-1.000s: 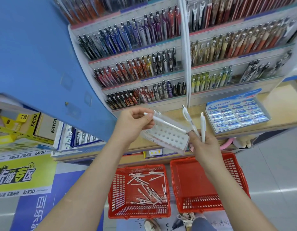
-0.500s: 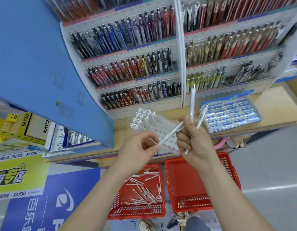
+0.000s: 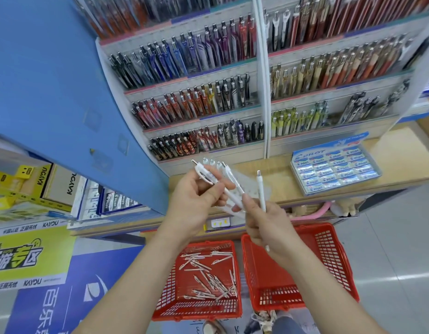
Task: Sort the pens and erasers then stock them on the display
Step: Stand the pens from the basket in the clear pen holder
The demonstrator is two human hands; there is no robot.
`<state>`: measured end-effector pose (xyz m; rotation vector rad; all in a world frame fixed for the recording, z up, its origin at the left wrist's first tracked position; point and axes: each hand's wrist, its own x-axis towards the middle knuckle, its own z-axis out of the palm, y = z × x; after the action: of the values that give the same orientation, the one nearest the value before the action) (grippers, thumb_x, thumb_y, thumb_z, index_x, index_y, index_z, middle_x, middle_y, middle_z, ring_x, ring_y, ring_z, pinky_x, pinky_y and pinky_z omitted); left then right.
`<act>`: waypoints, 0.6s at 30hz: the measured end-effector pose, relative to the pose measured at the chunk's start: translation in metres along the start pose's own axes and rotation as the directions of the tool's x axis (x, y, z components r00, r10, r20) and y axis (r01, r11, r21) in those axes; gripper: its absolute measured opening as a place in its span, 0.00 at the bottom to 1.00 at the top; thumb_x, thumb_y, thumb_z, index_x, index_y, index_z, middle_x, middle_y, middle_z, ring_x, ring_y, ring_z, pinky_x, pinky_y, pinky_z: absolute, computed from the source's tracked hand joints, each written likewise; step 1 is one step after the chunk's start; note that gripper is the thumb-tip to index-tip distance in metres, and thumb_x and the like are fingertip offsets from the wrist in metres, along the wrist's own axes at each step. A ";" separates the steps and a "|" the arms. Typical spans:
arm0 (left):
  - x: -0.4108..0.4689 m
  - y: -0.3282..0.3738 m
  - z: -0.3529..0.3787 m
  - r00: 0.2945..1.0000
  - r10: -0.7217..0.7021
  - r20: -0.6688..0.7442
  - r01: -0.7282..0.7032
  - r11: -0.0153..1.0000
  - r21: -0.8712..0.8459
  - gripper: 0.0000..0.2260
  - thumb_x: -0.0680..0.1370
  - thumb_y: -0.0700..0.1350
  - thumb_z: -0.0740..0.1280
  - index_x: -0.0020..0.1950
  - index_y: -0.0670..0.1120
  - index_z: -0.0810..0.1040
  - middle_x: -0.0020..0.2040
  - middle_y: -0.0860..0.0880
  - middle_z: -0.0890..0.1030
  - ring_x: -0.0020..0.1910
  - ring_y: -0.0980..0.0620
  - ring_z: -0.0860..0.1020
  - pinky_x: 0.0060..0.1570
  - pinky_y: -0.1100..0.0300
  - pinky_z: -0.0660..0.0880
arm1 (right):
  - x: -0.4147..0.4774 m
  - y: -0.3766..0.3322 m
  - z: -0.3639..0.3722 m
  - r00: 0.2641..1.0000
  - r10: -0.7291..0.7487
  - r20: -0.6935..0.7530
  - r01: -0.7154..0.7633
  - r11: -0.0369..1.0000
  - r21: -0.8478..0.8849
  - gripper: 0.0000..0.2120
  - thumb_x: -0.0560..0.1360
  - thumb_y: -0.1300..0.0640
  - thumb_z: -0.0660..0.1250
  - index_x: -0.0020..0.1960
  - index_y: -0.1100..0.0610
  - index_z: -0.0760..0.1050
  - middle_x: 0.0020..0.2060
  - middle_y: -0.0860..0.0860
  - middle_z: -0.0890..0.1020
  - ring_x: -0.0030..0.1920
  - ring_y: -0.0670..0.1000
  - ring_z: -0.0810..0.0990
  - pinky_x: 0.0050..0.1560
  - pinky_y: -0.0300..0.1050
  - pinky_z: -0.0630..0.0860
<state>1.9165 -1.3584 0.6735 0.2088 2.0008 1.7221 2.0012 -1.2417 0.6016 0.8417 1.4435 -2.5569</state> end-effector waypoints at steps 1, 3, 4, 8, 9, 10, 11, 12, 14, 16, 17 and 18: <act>-0.002 -0.002 -0.001 1.000 0.000 0.017 0.000 1.000 -0.006 0.07 0.77 0.29 0.61 0.49 0.40 0.72 0.41 0.43 0.83 0.32 0.53 0.76 0.36 0.62 0.78 | -0.002 0.002 0.001 0.999 0.023 0.026 -0.024 0.998 0.051 0.15 0.74 0.45 0.64 0.40 0.58 0.75 0.23 0.46 0.59 0.23 0.44 0.54 0.21 0.34 0.52; -0.004 -0.008 -0.005 1.000 -0.016 0.023 0.016 1.000 -0.015 0.05 0.78 0.31 0.61 0.50 0.39 0.72 0.43 0.43 0.83 0.34 0.52 0.76 0.39 0.62 0.78 | -0.002 0.003 0.001 0.998 0.040 0.053 -0.045 0.994 0.103 0.14 0.75 0.48 0.65 0.39 0.59 0.74 0.23 0.46 0.59 0.23 0.44 0.54 0.20 0.34 0.52; -0.005 -0.009 -0.008 0.999 -0.028 0.016 0.029 0.999 -0.027 0.05 0.78 0.33 0.62 0.51 0.39 0.73 0.44 0.42 0.83 0.35 0.51 0.77 0.40 0.61 0.78 | -0.002 0.003 0.000 0.999 0.027 0.044 -0.031 0.996 0.080 0.14 0.74 0.48 0.65 0.38 0.59 0.74 0.23 0.46 0.60 0.23 0.44 0.55 0.20 0.34 0.53; -0.002 -0.009 -0.020 0.989 -0.087 -0.119 0.084 0.996 -0.033 0.03 0.77 0.38 0.66 0.47 0.43 0.79 0.39 0.43 0.79 0.35 0.49 0.80 0.39 0.59 0.79 | 0.004 0.001 -0.008 0.996 -0.083 -0.028 0.077 0.985 -0.155 0.14 0.71 0.45 0.67 0.34 0.55 0.77 0.23 0.48 0.62 0.22 0.45 0.58 0.22 0.35 0.57; 0.000 -0.008 -0.022 0.984 -0.083 -0.156 0.086 0.996 0.010 0.03 0.76 0.37 0.67 0.46 0.42 0.79 0.37 0.43 0.79 0.33 0.50 0.80 0.38 0.60 0.79 | 0.005 0.001 -0.009 0.991 -0.123 -0.054 0.108 0.969 -0.223 0.14 0.71 0.45 0.68 0.34 0.55 0.77 0.22 0.47 0.64 0.22 0.45 0.61 0.23 0.36 0.59; 0.002 -0.007 -0.024 0.979 -0.072 -0.190 0.083 0.995 0.054 0.02 0.75 0.36 0.68 0.45 0.41 0.79 0.36 0.42 0.80 0.32 0.50 0.81 0.37 0.60 0.80 | 0.007 0.001 -0.012 0.980 -0.177 -0.096 0.144 0.949 -0.280 0.14 0.72 0.47 0.69 0.33 0.54 0.77 0.22 0.44 0.67 0.23 0.44 0.64 0.25 0.35 0.61; 0.005 -0.005 -0.025 0.972 -0.053 -0.227 0.076 0.993 0.090 0.02 0.74 0.35 0.69 0.45 0.41 0.79 0.35 0.42 0.81 0.32 0.49 0.82 0.37 0.61 0.80 | 0.009 0.002 -0.015 0.956 -0.240 -0.169 0.178 0.931 -0.318 0.12 0.73 0.49 0.70 0.34 0.54 0.77 0.23 0.44 0.71 0.25 0.43 0.67 0.27 0.35 0.64; 0.008 -0.002 -0.026 0.965 -0.028 -0.262 0.062 0.991 0.123 0.02 0.74 0.36 0.70 0.44 0.41 0.79 0.35 0.42 0.82 0.33 0.48 0.82 0.36 0.61 0.80 | 0.012 0.004 -0.020 0.920 -0.298 -0.255 0.203 0.918 -0.342 0.11 0.73 0.51 0.70 0.36 0.55 0.77 0.26 0.45 0.74 0.27 0.43 0.71 0.30 0.36 0.67; 0.015 0.003 -0.028 0.952 0.050 -0.303 0.021 0.974 0.225 0.03 0.73 0.37 0.71 0.41 0.44 0.80 0.34 0.44 0.83 0.33 0.49 0.83 0.36 0.62 0.80 | 0.018 0.010 -0.032 0.856 -0.335 -0.393 0.200 0.916 -0.346 0.14 0.72 0.48 0.72 0.40 0.59 0.77 0.30 0.51 0.78 0.30 0.47 0.75 0.34 0.42 0.71; 0.024 0.005 -0.031 0.949 0.137 -0.286 -0.017 0.923 0.385 0.05 0.73 0.40 0.72 0.39 0.48 0.79 0.33 0.47 0.82 0.33 0.50 0.82 0.36 0.60 0.80 | 0.022 0.016 -0.041 0.846 -0.277 -0.456 0.153 0.944 -0.291 0.20 0.70 0.42 0.72 0.42 0.59 0.77 0.31 0.53 0.78 0.31 0.49 0.75 0.35 0.44 0.70; 0.029 0.005 -0.031 0.951 0.171 -0.259 -0.035 0.889 0.457 0.06 0.73 0.41 0.72 0.38 0.50 0.79 0.32 0.48 0.82 0.32 0.50 0.82 0.37 0.58 0.81 | 0.025 0.019 -0.043 0.854 -0.222 -0.471 0.119 0.964 -0.238 0.20 0.69 0.40 0.72 0.42 0.58 0.76 0.31 0.51 0.78 0.30 0.48 0.74 0.33 0.42 0.69; 0.033 0.006 -0.031 0.954 0.196 -0.226 -0.053 0.853 0.519 0.06 0.73 0.43 0.72 0.38 0.51 0.78 0.31 0.49 0.81 0.32 0.51 0.81 0.37 0.55 0.81 | 0.028 0.023 -0.045 0.866 -0.162 -0.472 0.089 0.981 -0.174 0.18 0.69 0.40 0.72 0.41 0.55 0.76 0.30 0.48 0.76 0.28 0.45 0.72 0.29 0.39 0.67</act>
<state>1.8730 -1.3711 0.6731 0.2970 2.6824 1.3067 2.0042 -1.2125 0.5523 1.4899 1.8441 -2.3852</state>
